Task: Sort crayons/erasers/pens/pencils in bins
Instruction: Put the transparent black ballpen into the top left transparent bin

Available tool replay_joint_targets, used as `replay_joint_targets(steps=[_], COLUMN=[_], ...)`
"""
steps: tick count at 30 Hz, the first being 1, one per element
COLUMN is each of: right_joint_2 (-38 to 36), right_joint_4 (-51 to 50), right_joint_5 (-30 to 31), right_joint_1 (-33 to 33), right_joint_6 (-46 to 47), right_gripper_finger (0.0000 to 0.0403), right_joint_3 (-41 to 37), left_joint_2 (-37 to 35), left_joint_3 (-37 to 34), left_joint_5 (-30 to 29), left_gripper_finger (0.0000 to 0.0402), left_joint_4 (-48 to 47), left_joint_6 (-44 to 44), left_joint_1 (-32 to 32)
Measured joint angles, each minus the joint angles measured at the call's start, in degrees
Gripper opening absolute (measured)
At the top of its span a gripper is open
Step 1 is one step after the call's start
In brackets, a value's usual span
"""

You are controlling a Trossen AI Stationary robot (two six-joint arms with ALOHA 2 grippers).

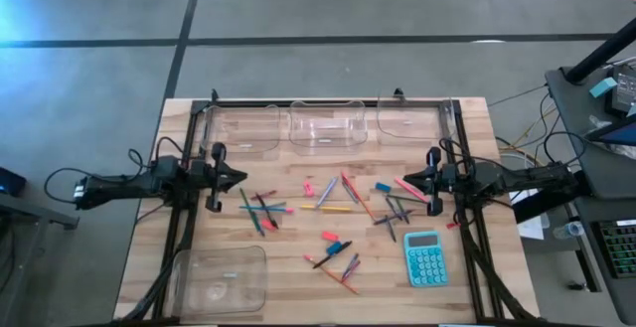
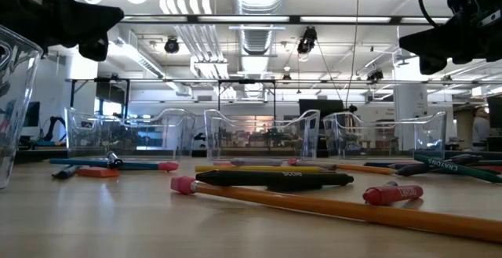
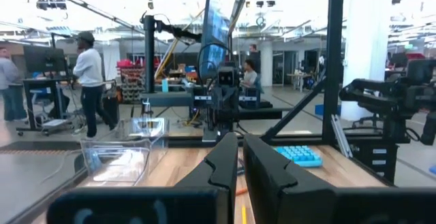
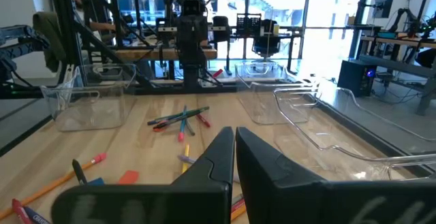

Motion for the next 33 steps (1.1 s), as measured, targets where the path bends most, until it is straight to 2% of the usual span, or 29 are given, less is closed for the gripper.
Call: replay_joint_targets(steps=[33], right_joint_2=[0.00], right_joint_4=[0.01], right_joint_5=[-0.02], right_joint_1=[-0.02], right_joint_6=[0.02], right_gripper_finger=[0.0009], right_joint_3=[0.01], left_joint_2=[0.00], left_joint_3=[0.00], left_joint_5=[0.00], left_gripper_finger=[0.0012], left_joint_4=[1.27], left_joint_6=[0.00], left_joint_1=[0.00])
